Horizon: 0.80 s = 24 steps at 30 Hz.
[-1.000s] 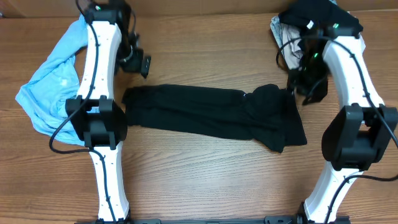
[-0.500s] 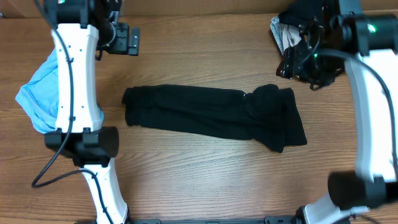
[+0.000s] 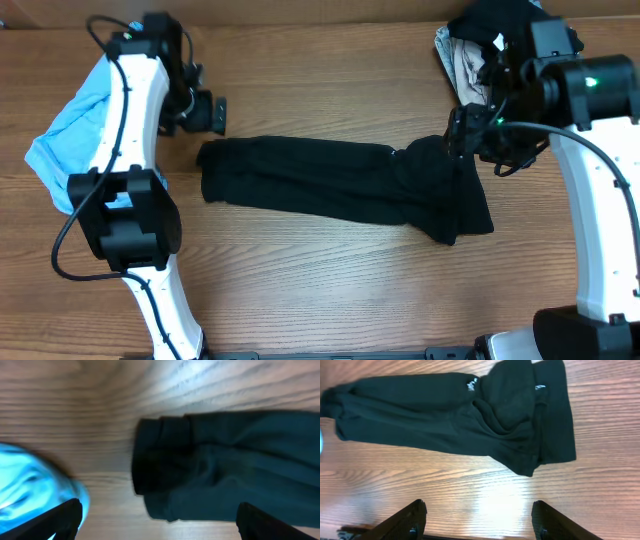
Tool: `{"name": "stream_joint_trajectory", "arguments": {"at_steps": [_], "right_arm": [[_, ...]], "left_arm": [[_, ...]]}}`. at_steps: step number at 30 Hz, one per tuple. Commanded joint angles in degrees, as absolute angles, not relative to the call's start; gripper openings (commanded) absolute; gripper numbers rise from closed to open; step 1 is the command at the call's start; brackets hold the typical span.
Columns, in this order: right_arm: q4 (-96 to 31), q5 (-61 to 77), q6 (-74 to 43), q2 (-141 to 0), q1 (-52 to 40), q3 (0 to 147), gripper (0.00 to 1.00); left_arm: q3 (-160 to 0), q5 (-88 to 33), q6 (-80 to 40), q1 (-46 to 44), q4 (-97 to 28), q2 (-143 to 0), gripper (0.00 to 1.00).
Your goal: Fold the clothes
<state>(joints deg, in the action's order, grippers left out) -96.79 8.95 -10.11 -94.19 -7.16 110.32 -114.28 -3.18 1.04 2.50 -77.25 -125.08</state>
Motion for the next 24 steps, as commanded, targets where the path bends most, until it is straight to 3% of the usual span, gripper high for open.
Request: {"name": "stream_joint_trajectory", "arguments": {"at_steps": [1, 11, 17, 19, 22, 24], "right_arm": [[-95.90, 7.31, -10.48, -93.34, -7.11, 110.56, 0.71], [-92.68, 6.44, -10.24, -93.34, -7.11, 110.56, 0.71], [-90.96, 6.44, -10.28, -93.38, -7.11, 110.56, 0.69], [-90.02, 6.46, -10.37, -93.41, -7.11, 110.56, 0.66], [-88.58, 6.46, -10.52, -93.58, -7.11, 110.56, 0.64], [-87.55, 6.46, -10.76, -93.97, -7.11, 110.56, 0.63]], "left_arm": [[-108.03, -5.80, 2.28, 1.76, -74.04, -125.34, 1.00], [-91.61, -8.67, 3.07, 1.89, -58.43, -125.34, 0.98], [-88.25, -10.59, 3.01, 1.80, -55.59, -125.34, 0.86], [-87.31, -10.55, 3.01, 1.83, -55.18, -125.34, 0.65], [-86.98, -10.48, 2.96, 1.93, -55.05, -125.34, 0.09], [-87.07, -9.50, 2.11, 2.11, -54.65, -125.34, 0.04]]}}
